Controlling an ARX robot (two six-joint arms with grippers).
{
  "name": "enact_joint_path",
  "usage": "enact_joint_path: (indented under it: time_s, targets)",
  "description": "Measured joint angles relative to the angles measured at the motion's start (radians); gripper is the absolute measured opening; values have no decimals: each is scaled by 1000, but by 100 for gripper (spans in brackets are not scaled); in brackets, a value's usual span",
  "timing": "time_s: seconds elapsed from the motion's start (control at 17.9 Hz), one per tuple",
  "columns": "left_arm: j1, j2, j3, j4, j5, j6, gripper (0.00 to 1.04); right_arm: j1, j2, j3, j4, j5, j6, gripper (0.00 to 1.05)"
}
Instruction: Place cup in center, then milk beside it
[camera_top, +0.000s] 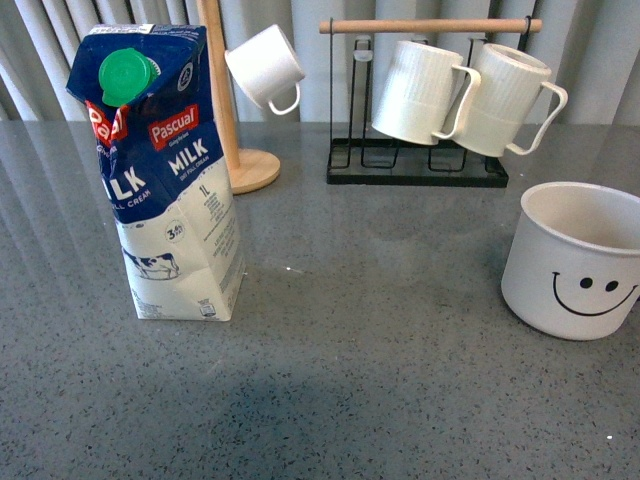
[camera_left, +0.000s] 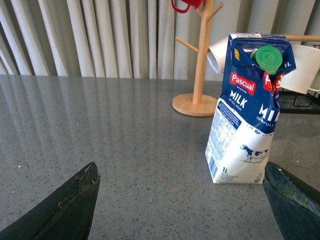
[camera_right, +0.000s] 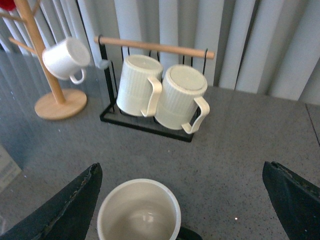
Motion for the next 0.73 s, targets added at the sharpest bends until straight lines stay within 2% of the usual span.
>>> enact_joint_path:
  time_s: [0.06,0.17,0.22,0.39,0.73]
  targets:
    - [0,0,0,0,0,0,98,-2,108,93,-64,-17,-51,98]
    - [0,0,0,0,0,0,98,-10,453,378,-336,-19,-262,98]
    - [0,0,0,0,0,0,98,-16,538,423,-407,-2,-323,98]
    - [0,0,0,0,0,0,98,-14,599,448,-485,11,-386,98]
    - [0,0,0,0,0,0,98,6,655,500,-554,20,-408,98]
